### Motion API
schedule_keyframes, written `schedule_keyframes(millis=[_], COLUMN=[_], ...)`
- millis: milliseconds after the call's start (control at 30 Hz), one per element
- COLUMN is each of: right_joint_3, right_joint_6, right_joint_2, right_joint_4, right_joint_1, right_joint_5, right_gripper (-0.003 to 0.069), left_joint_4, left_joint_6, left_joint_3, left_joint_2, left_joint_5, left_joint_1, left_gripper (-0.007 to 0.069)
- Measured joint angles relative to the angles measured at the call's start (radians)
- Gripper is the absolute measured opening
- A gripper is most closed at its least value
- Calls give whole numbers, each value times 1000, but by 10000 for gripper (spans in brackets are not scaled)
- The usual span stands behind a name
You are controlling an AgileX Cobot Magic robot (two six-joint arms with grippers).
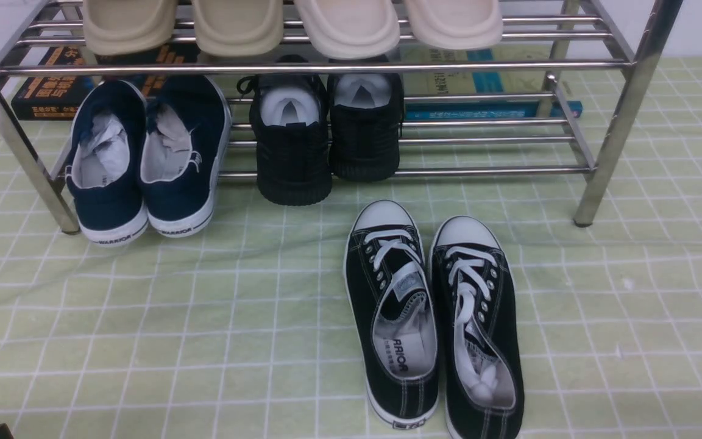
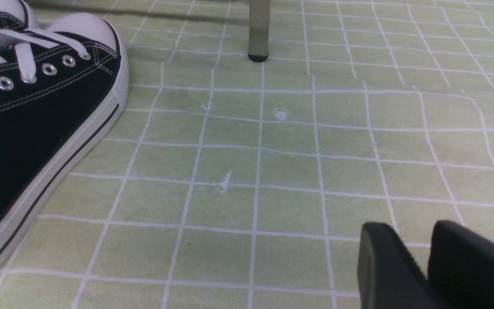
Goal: Take the shoes off the shelf with your hand from the green coffee tablecloth.
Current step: 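Grasp the leftmost shoe on the bottom shelf of the shoe rack with the left gripper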
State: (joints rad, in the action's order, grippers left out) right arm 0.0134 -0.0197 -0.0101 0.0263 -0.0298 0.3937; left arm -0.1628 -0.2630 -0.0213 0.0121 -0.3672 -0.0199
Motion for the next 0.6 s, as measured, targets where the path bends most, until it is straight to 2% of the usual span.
schedule_keyframes(millis=[600], right_joint_3=[0], right_joint_6=[0], right_joint_2=[0], right_joint_4=[0], right_joint_1=[0], right_joint_5=[0], right_gripper=[216], left_joint_4=[0], left_joint_6=[0], left_joint_3=[0], left_joint_2=[0], left_joint_5=[0], left_joint_1=[0], left_gripper=[242])
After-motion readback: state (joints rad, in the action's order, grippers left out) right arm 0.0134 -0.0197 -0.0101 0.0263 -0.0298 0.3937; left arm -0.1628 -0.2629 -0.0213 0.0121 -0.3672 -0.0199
